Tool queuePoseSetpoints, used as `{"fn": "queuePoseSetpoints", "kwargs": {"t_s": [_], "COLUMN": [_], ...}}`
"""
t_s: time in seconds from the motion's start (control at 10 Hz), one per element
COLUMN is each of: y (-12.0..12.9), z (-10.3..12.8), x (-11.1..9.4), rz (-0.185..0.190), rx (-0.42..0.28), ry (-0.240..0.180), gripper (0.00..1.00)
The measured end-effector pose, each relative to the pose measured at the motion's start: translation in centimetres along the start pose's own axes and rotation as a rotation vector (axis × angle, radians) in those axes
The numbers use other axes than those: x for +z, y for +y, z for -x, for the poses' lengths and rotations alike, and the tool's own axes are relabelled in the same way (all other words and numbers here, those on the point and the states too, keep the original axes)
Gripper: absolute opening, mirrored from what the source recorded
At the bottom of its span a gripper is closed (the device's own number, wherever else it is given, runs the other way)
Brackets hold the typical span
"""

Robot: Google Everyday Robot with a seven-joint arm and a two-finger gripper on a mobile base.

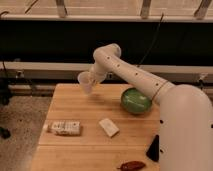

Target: Pick up the ceramic cup

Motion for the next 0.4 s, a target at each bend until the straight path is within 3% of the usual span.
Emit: {"fn": "queuePoseSetpoints", "kwargs": {"t_s": [0.4], "y": [0.08], "z": [-0.03], "x": [-0.13], "rz": [-0.005], "rx": [-0.008], "ry": [0.002], "gripper": [0.00]}}
